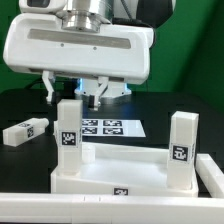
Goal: Assemble desk
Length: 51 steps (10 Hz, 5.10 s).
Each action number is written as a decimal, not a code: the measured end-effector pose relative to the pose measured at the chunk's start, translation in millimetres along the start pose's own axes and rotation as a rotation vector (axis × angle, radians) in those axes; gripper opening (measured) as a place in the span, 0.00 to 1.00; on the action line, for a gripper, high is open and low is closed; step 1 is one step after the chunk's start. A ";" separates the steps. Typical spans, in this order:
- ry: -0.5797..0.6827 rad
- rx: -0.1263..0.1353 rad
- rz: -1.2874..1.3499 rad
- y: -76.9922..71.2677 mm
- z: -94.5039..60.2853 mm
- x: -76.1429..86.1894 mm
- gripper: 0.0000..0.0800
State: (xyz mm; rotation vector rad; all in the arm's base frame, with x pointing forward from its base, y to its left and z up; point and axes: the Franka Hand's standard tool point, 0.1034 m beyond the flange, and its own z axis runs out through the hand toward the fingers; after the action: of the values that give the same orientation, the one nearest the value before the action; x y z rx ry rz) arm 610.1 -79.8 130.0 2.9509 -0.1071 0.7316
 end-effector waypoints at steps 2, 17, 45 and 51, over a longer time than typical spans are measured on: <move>0.000 0.000 0.000 0.2 0.0 0.0 0.75; -0.425 0.104 0.005 2.4 2.8 -2.7 0.81; -0.482 -0.105 1.225 -22.2 8.0 -10.2 0.60; -0.474 0.027 0.663 -21.4 11.2 -13.4 0.81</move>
Offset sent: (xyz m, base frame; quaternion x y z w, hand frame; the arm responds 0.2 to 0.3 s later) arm -0.0012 -0.0107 0.0053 0.0086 -0.0087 -0.0204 0.9997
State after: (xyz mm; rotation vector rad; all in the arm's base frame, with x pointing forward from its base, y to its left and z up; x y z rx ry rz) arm 605.4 -59.2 112.2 3.0368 -1.1471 0.0440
